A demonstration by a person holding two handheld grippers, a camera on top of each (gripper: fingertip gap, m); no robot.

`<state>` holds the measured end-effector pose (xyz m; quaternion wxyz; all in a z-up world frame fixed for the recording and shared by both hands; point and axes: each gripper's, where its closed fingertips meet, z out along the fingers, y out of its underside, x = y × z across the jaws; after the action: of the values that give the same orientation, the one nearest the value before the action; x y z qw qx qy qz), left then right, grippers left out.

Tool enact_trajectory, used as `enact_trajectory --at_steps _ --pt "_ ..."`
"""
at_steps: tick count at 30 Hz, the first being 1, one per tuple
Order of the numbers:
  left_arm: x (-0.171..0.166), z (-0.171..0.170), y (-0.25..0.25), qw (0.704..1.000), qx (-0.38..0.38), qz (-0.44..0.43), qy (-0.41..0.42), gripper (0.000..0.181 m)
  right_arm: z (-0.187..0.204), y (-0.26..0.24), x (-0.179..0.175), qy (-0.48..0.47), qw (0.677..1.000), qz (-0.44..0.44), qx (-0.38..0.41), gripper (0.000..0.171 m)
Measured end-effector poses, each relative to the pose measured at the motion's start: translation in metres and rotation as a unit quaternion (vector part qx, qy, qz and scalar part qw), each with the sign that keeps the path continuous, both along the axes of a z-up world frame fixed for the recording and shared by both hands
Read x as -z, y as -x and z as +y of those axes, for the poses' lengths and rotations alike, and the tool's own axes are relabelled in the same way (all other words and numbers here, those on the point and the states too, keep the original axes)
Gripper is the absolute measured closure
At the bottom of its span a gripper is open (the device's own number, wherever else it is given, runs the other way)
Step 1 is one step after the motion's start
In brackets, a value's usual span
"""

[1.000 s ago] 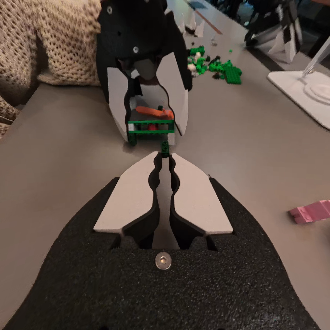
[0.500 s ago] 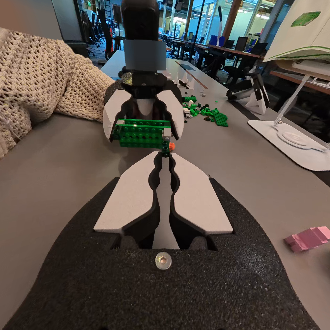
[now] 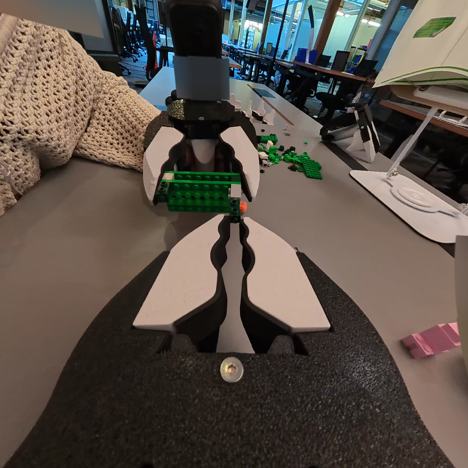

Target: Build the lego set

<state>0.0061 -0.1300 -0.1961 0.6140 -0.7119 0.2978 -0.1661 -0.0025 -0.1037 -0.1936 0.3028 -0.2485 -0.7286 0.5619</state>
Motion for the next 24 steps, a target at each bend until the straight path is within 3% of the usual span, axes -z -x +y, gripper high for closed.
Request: enact_trajectory --at_steps 18,24 --pt "0.012 0.003 0.003 0.998 -0.024 0.061 0.006 0.106 0.002 0.004 0.004 -0.009 1.000 -0.012 0.015 0.164" --pt "0.027 0.002 0.004 0.994 -0.019 0.102 0.038 0.106 0.004 0.005 0.021 -0.074 0.996 -0.048 0.027 0.164"
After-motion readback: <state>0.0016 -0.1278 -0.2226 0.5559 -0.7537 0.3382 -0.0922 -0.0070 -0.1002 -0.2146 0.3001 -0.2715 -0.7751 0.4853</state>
